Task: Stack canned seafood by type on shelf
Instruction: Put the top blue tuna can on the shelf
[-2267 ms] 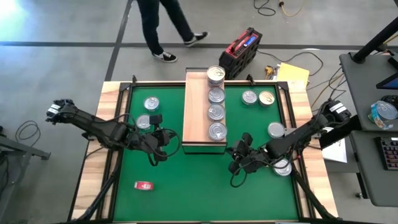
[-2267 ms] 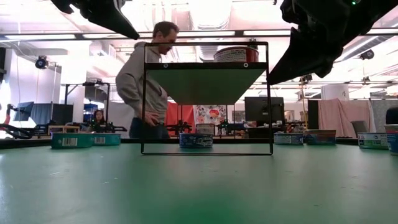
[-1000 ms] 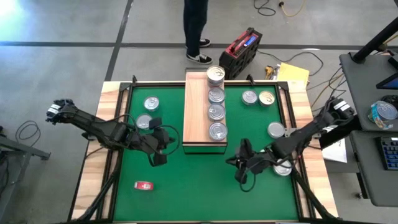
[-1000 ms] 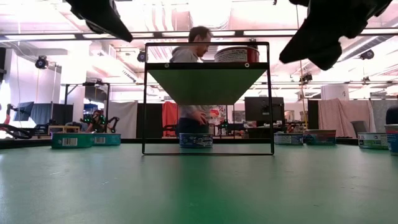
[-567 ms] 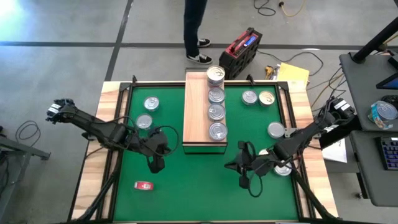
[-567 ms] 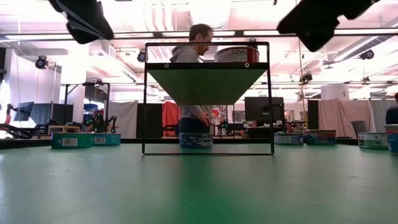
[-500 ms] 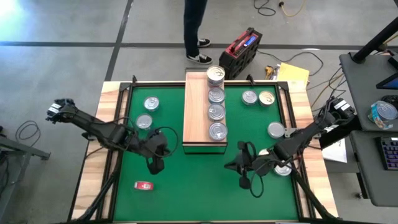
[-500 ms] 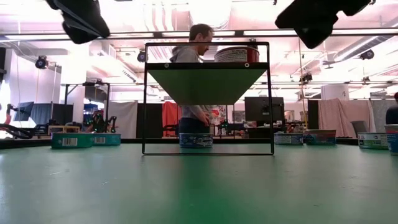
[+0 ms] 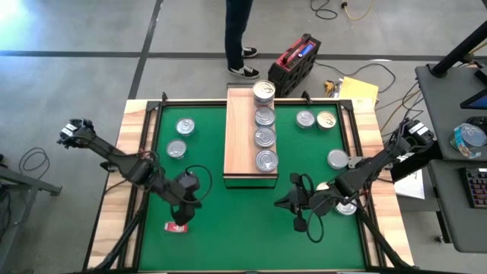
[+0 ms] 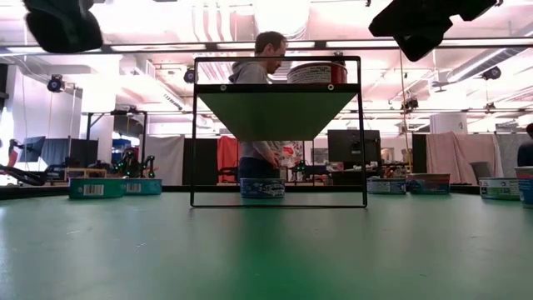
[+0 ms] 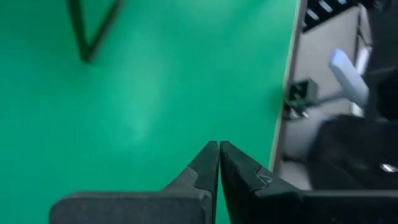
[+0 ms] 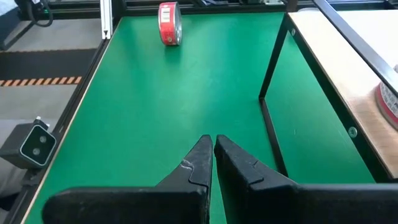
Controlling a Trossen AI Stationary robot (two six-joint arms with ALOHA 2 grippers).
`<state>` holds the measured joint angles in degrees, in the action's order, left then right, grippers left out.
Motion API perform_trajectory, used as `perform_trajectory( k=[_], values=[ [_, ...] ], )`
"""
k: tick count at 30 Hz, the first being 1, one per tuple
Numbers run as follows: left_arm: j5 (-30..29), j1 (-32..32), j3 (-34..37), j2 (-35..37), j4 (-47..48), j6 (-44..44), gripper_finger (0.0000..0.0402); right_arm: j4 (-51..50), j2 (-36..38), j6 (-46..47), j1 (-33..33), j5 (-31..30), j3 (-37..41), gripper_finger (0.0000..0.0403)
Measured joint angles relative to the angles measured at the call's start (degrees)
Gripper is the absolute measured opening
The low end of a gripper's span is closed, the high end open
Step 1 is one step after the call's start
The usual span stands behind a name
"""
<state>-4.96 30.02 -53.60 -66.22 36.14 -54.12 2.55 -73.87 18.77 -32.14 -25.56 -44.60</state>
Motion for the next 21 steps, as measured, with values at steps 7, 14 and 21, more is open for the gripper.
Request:
perform_trajectory(
  k=[7,14,21],
  values=[
    [4.5,0.3,0.0,0.0,0.0,-5.0,0.0000,-0.8,1.6,1.2,-0.1,0.2,0.0,0.0012],
    [4.2,0.3,0.0,0.0,0.0,-5.0,0.0000,-6.0,7.4,9.2,-0.6,0.3,0.0,0.0012],
    [1.2,0.3,0.0,0.0,0.0,-2.2,0.0000,-13.1,14.5,17.1,-0.5,-4.0,-0.1,0.0012]
  ],
)
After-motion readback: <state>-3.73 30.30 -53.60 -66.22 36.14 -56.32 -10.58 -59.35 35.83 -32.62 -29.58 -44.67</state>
